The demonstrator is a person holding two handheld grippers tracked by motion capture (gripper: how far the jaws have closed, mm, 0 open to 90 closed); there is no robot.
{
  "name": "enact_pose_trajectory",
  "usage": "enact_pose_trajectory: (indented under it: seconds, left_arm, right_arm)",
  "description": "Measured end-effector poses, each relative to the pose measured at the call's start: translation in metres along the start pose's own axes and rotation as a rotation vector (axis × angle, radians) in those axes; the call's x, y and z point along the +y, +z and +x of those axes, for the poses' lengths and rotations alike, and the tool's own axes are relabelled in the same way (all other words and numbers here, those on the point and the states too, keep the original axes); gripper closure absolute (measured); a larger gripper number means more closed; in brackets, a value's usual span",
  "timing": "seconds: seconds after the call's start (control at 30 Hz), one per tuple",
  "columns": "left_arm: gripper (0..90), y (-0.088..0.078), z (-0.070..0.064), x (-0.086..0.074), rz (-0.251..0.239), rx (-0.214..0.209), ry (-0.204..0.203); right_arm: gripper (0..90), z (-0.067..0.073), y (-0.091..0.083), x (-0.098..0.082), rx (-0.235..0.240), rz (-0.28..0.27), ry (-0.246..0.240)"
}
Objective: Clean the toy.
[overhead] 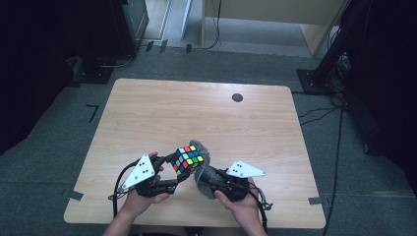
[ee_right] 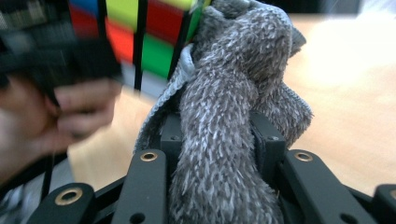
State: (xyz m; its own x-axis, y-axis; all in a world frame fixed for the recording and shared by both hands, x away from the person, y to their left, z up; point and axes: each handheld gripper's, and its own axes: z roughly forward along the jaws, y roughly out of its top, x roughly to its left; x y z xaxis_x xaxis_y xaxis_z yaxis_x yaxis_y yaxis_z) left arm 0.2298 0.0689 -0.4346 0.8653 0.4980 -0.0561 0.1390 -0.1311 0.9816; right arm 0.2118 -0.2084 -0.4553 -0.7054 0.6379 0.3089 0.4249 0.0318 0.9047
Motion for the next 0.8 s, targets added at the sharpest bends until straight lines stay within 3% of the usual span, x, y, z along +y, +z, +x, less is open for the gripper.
enact_pose_trajectory:
  seconds: [0.07,0.13,0.33,0.4,0.47,0.63,0.7,0.8]
  left_arm:
    - [34.3,0.001,0.0,-0.002,0.015,0.006,0.009]
    - [34.3,0.003,-0.001,-0.004,0.027,0.009,0.007]
    - [34.3,0.0,0.0,-0.001,0.01,0.006,-0.003]
    - [34.3,-0.001,0.002,-0.001,0.01,0.014,-0.008]
    - [34.3,-0.001,0.004,-0.002,0.005,0.013,-0.016]
    - [34.3,-0.001,0.003,-0.001,0.005,0.004,-0.014]
    - [34.3,-0.001,0.002,-0.001,0.006,0.003,-0.012]
    - [34.3,-0.002,0.003,0.0,0.002,0.009,-0.016]
  right_arm:
    - [64.9,-0.001,-0.009,0.005,-0.023,-0.073,0.019]
    - [64.9,0.002,-0.011,0.006,-0.084,-0.077,-0.02]
    - [64.8,0.006,0.006,-0.007,-0.017,0.006,-0.011]
    - [64.8,0.008,0.009,-0.008,-0.024,0.031,-0.03]
    - [64.7,0.007,0.006,-0.005,-0.04,0.023,-0.041]
    - [64.8,0.004,-0.009,0.004,-0.061,-0.111,-0.009]
    - [64.8,0.007,-0.007,0.002,-0.049,-0.106,-0.026]
    - [64.8,0.01,0.004,-0.005,-0.02,-0.053,-0.023]
